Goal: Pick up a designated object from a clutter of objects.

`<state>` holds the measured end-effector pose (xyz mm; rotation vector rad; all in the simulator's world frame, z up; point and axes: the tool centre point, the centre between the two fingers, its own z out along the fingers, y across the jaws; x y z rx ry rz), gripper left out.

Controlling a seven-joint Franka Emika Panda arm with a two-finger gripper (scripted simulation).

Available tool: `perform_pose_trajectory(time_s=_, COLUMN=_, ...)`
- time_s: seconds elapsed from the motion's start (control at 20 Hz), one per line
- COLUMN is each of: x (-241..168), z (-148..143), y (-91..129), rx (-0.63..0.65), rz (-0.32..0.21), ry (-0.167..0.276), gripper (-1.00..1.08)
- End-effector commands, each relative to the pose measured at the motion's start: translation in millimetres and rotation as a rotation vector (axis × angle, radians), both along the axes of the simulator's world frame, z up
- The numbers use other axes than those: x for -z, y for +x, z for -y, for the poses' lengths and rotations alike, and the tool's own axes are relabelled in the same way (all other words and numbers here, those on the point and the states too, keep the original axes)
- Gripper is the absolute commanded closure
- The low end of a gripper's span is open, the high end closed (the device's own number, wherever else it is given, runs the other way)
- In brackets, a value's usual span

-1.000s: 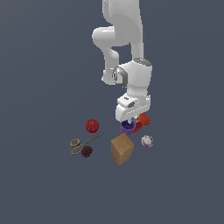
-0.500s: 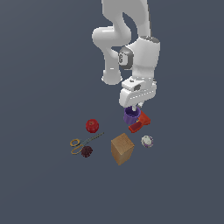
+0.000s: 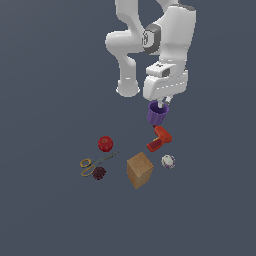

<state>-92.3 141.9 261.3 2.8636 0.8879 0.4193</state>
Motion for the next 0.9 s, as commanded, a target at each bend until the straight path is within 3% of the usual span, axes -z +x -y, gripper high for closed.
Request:
perform_pose_trajectory(time_s=0.0, x=-22, z=-5, y=-9, rx=0.000, rz=0.001, ry=0.002, gripper=1.08)
perform_pose_trajectory(time_s=0.85, x=-148, z=-37, y=-61, rx=0.002, rz=0.002, ry=0.001, gripper=1.08)
